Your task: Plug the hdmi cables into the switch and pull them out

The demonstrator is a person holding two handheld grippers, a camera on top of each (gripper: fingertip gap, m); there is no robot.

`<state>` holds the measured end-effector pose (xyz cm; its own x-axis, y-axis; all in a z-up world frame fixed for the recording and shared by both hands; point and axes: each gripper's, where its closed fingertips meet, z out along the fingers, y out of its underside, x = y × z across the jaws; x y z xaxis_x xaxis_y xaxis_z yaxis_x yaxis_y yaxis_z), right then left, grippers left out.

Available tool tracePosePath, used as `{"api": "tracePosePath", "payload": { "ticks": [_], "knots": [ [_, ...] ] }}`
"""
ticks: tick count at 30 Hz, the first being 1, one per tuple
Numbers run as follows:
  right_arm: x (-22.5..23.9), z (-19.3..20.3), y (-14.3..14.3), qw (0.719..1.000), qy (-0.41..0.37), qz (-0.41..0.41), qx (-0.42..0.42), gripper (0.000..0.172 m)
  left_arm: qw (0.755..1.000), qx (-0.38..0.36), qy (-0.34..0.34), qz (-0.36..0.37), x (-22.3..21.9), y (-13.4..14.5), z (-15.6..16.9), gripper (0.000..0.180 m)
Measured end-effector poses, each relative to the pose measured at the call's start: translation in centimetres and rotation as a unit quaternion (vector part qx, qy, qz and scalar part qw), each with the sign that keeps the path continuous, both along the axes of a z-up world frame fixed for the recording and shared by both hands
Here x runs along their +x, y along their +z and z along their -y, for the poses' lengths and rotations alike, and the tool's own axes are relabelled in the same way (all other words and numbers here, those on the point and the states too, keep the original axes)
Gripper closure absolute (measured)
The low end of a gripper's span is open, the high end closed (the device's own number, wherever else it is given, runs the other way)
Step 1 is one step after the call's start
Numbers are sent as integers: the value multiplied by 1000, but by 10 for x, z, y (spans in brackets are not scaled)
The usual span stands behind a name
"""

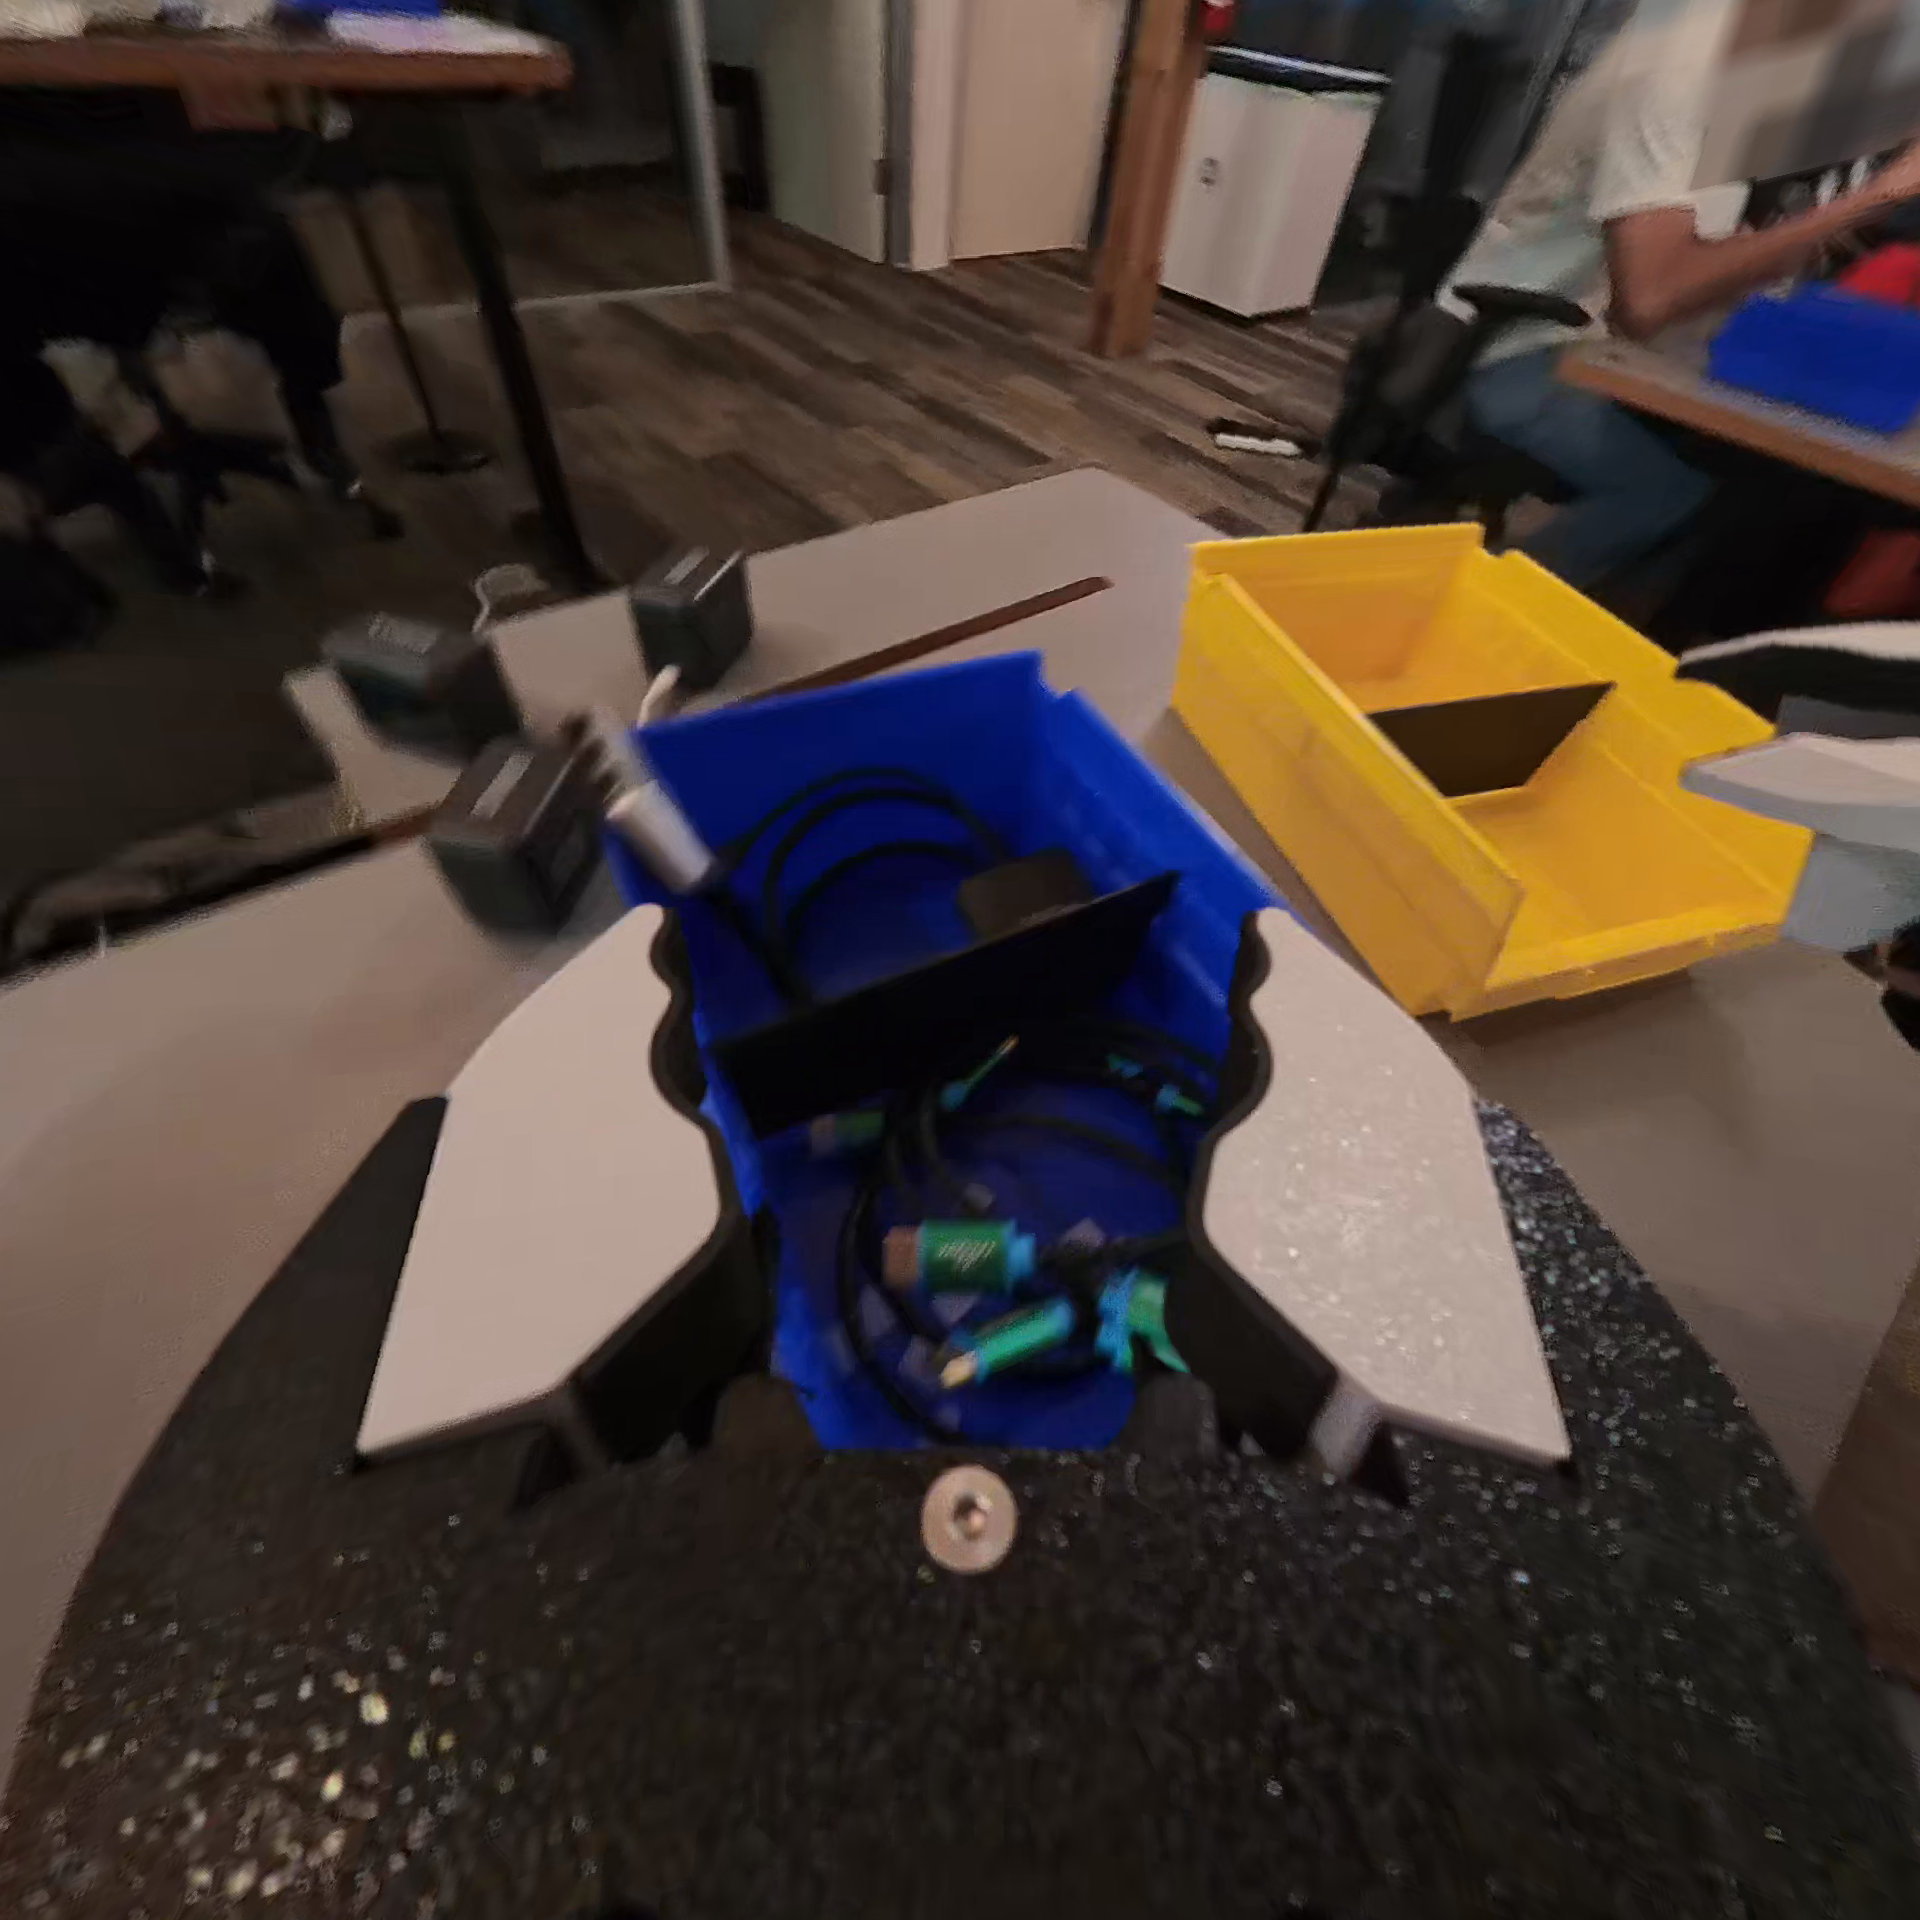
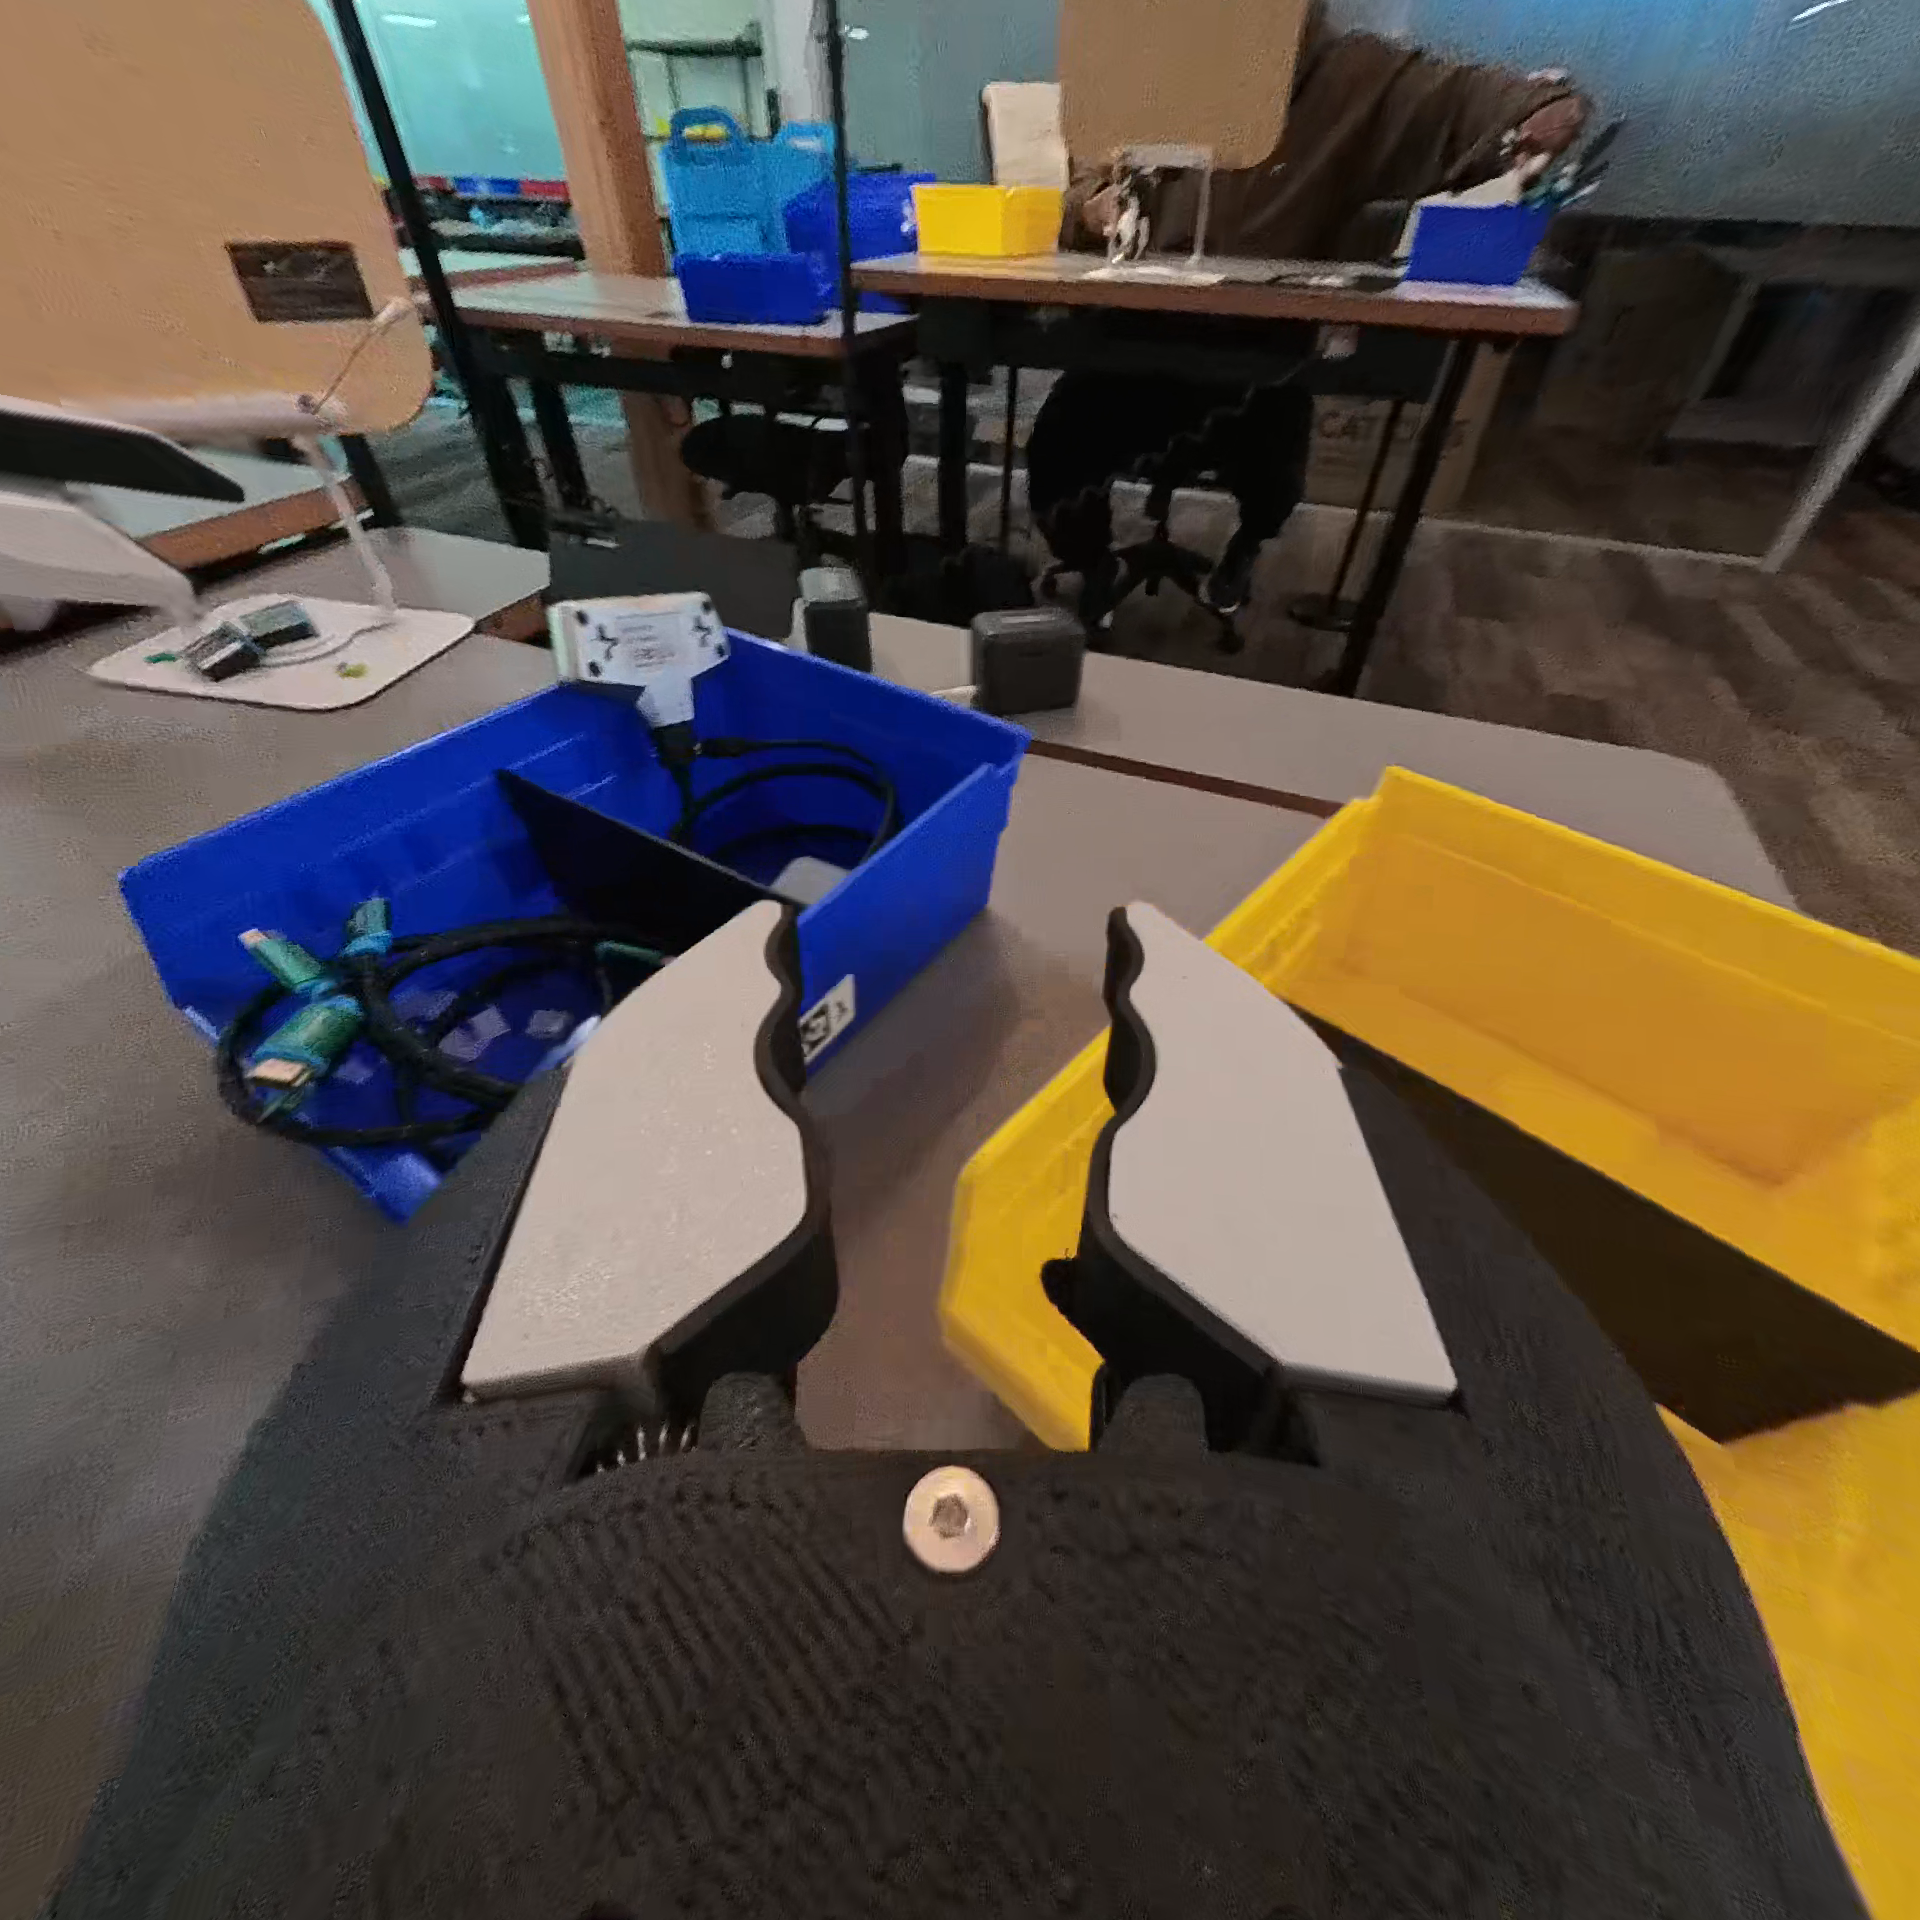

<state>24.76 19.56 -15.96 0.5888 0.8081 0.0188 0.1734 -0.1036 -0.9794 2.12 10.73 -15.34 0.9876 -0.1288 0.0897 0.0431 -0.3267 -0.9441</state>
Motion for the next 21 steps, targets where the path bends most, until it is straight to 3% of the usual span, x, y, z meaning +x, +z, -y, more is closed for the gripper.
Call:
{"api": "tracePosePath", "payload": {
  "ticks": [3, 5, 8, 14, 21],
  "knots": [
    [-48, 32, -15, 994, 96, 10, -46, 116, 992, -57, -19, 111, -27, -44, 24, 70],
    [-71, 44, -33, 989, 117, 33, -89, 116, 980, -81, -43, 177, -30, -67, 33, 66],
    [-87, 45, -65, 982, 83, 102, -138, 114, 973, -105, -65, 196, -30, -92, 37, 68],
    [-98, 52, -99, 967, 50, 158, -193, 118, 966, -140, -114, 187, -14, -117, 40, 79],
    [-112, 39, -107, 964, 28, 211, -160, 128, 948, -147, -176, 220, 2, -125, 54, 87]
  ]
}}
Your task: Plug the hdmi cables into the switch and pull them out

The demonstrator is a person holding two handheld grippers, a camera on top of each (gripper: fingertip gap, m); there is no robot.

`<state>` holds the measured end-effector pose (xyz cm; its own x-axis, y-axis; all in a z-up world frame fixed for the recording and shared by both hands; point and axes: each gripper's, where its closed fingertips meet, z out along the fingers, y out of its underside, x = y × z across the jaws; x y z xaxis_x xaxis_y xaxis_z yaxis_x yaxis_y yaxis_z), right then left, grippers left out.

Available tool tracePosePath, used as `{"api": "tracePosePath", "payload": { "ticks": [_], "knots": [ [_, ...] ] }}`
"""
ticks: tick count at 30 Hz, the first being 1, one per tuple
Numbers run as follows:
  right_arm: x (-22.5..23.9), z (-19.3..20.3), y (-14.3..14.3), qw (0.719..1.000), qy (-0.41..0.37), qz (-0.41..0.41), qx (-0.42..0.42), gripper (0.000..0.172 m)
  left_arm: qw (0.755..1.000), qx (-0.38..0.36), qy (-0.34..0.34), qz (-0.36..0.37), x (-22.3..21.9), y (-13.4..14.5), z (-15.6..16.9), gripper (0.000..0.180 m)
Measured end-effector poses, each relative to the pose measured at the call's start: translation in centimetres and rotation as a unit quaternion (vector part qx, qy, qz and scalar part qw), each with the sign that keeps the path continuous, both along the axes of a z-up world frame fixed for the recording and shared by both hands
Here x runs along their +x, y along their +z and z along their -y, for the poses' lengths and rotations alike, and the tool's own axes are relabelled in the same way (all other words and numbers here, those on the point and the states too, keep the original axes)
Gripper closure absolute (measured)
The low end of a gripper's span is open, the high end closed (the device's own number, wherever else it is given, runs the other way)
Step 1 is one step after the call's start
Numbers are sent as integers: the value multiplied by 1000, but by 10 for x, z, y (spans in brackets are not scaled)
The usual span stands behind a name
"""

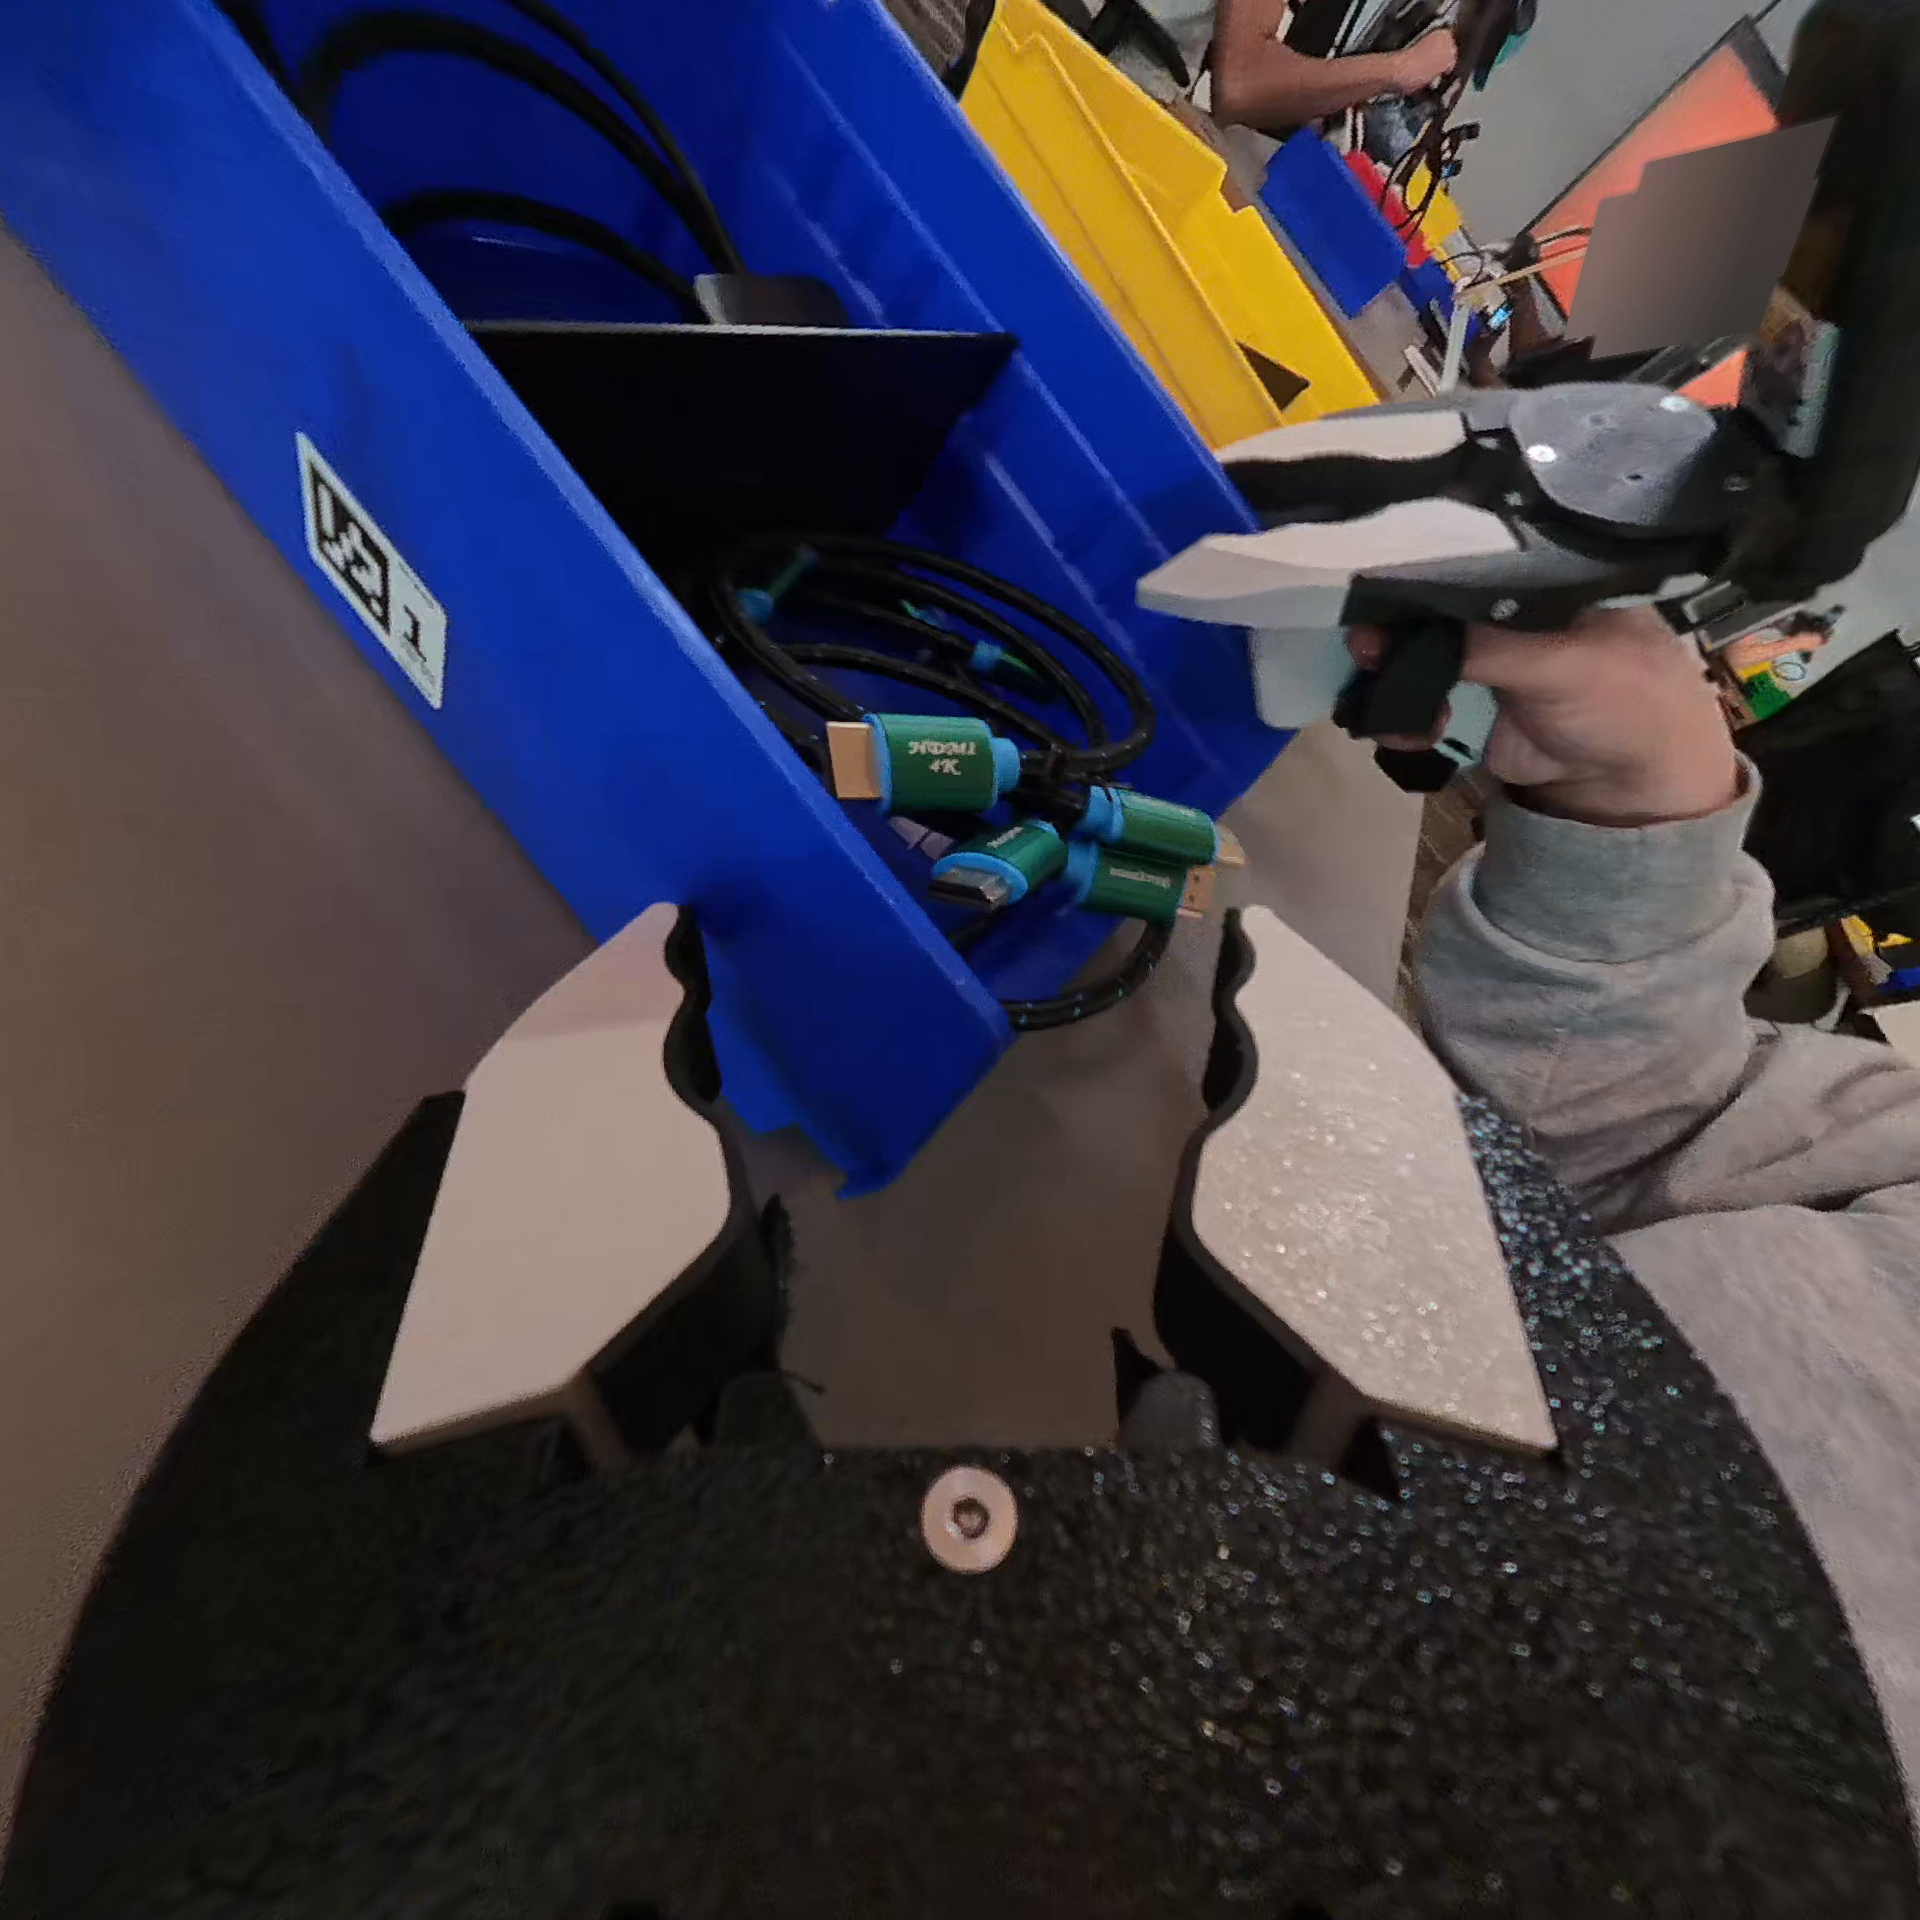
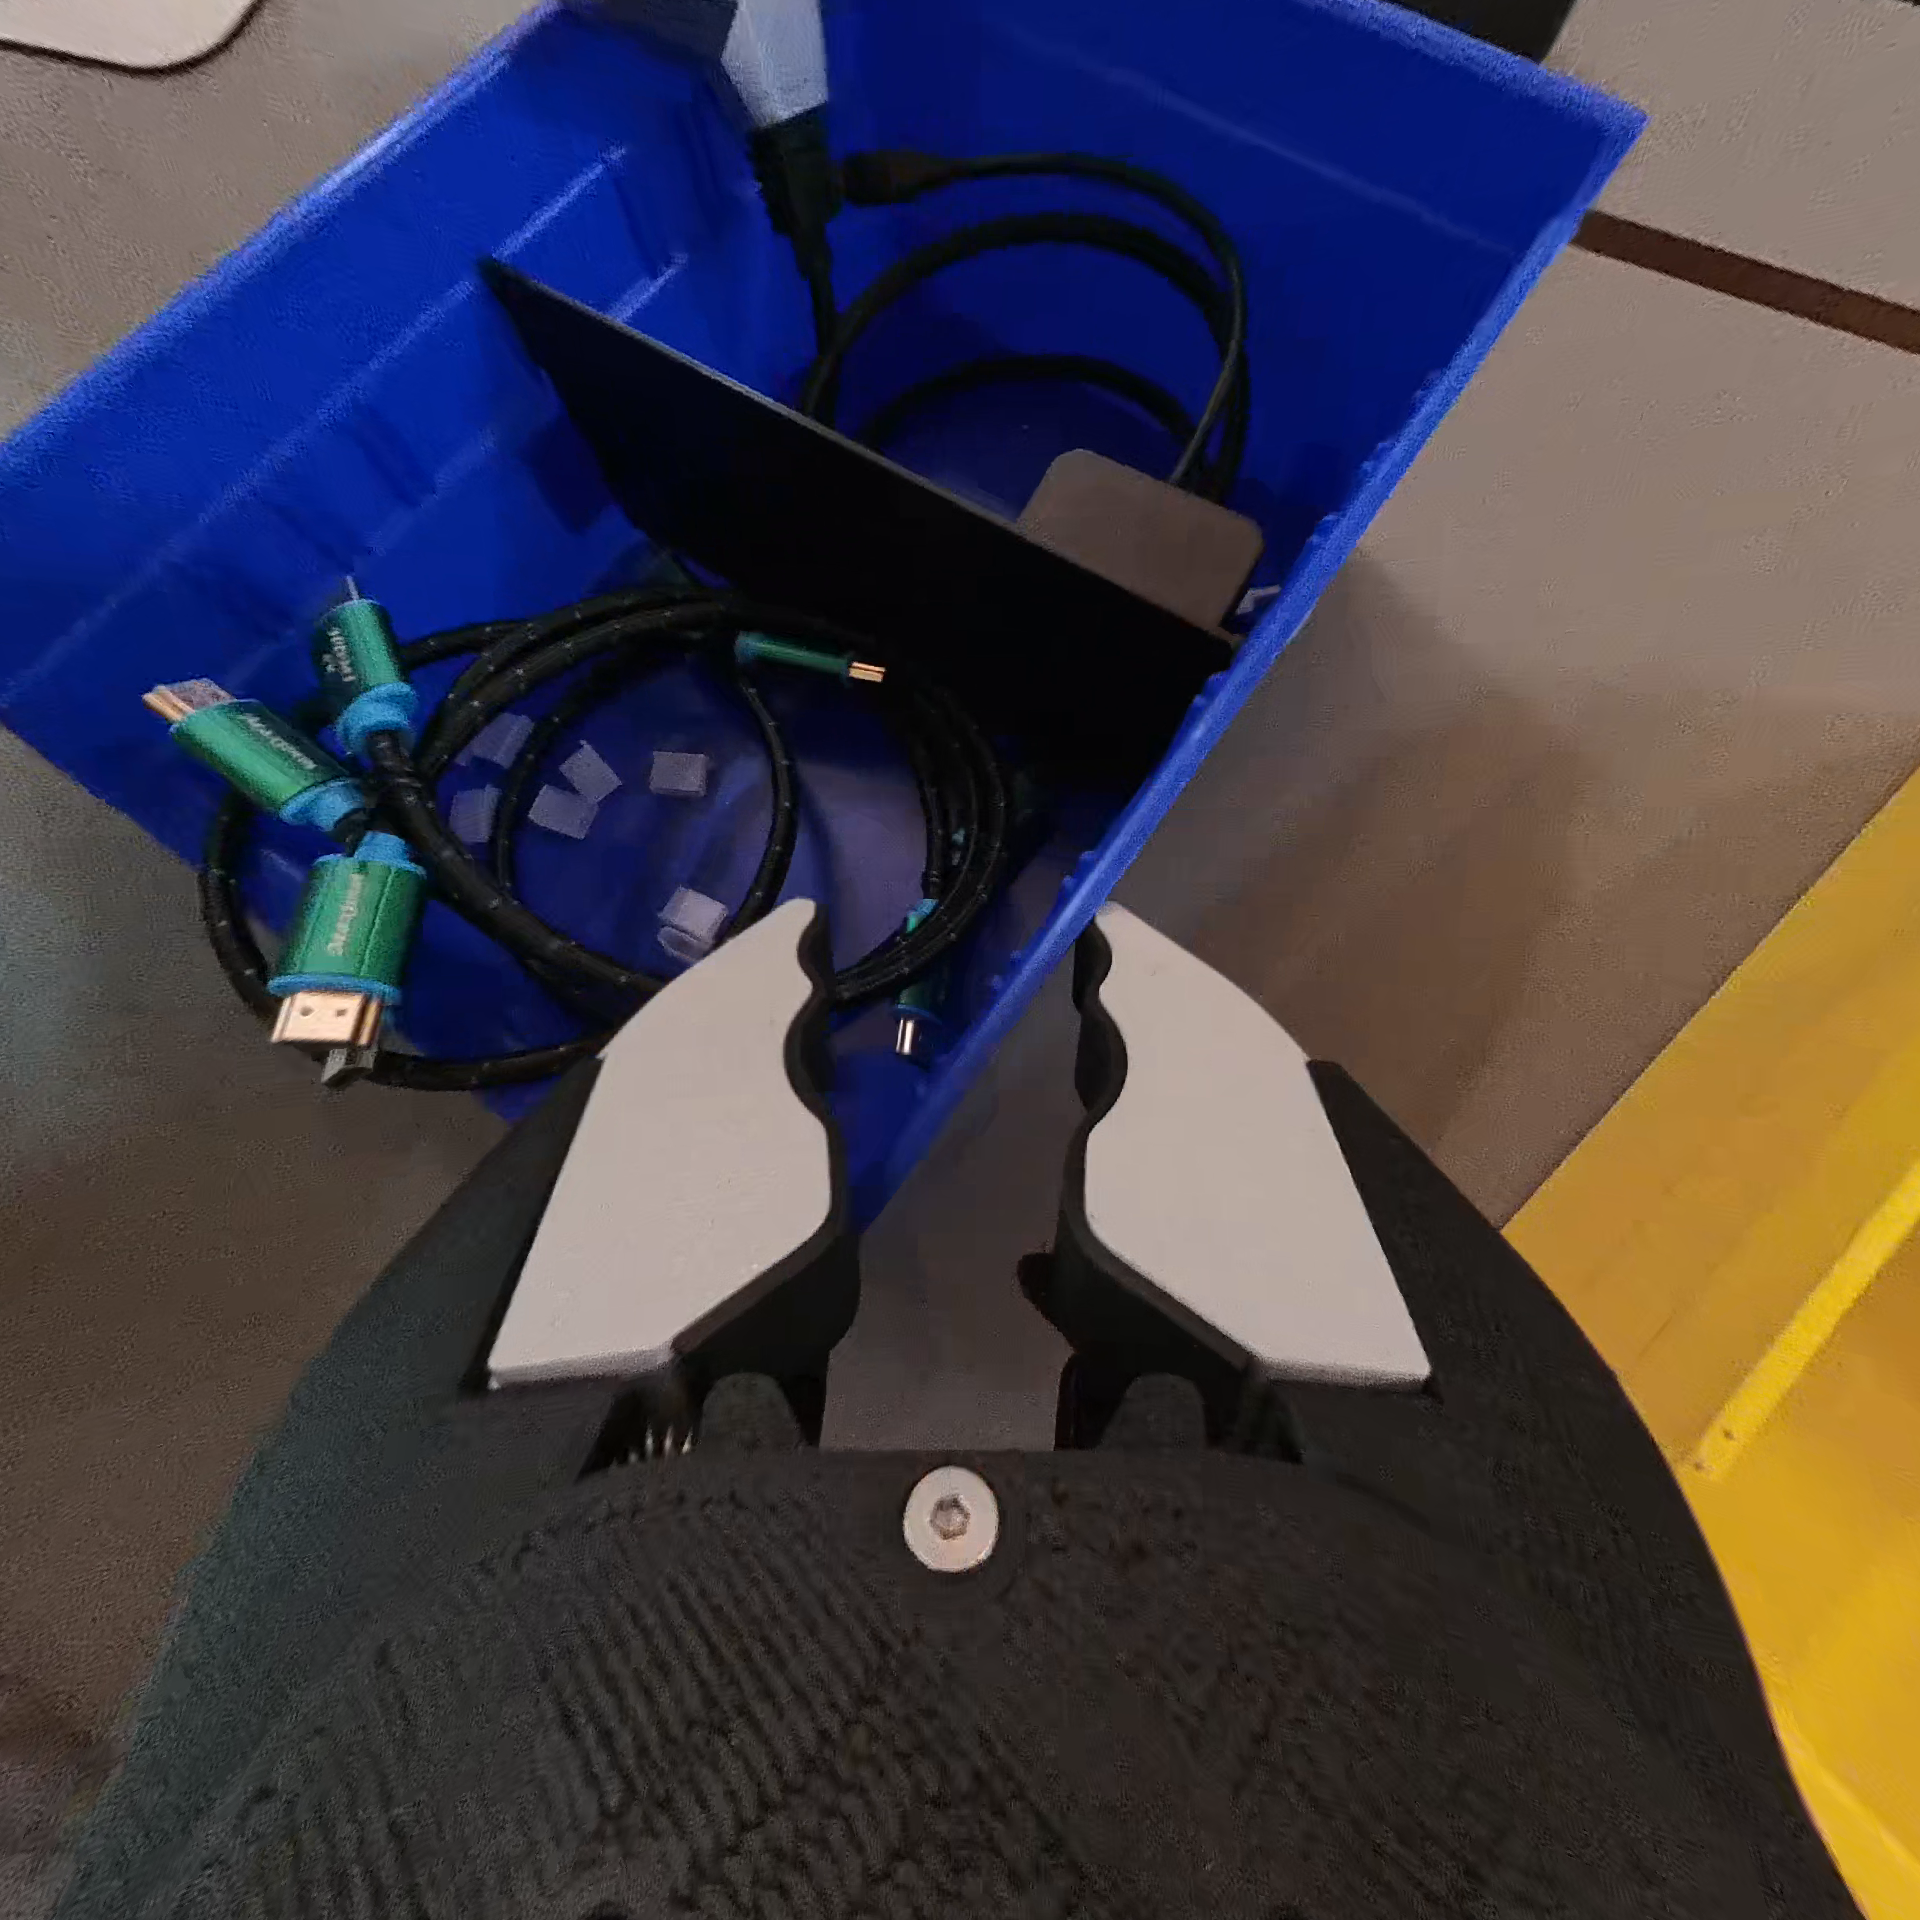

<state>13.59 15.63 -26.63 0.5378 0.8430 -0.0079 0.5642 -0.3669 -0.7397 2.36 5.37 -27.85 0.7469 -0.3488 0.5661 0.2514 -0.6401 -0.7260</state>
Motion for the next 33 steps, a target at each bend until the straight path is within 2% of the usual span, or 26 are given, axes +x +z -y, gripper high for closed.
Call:
{"api": "tracePosePath", "payload": {
  "ticks": [7, 10, 13, 16, 20, 24, 27, 33],
  "knots": [
    [-38, 1, 0, 999, 39, -14, -9, 131, 999, 14, 36, -19, -27, 0, 17, 83],
    [-51, 6, 0, 998, 53, -17, 5, 126, 999, 23, 40, -13, -35, 3, 25, 84],
    [-41, 8, 18, 996, 23, -83, 33, 118, 996, 57, 62, -19, -53, 17, 35, 85],
    [-23, 6, 39, 986, -21, -150, 65, 119, 987, 86, 116, -68, -90, 29, 42, 82],
    [-16, 11, 56, 976, -42, -189, 103, 119, 968, 115, 186, -125, -142, 46, 45, 74],
    [-30, 5, 61, 969, -29, -171, 176, 121, 940, 152, 246, -179, -183, 59, 33, 70],
    [-41, -12, 64, 964, -23, -124, 233, 121, 927, 173, 258, -211, -196, 65, 14, 67],
    [-55, -45, 90, 943, -24, -127, 305, 122, 900, 204, 288, -255, -214, 66, -29, 60]
  ]
}}
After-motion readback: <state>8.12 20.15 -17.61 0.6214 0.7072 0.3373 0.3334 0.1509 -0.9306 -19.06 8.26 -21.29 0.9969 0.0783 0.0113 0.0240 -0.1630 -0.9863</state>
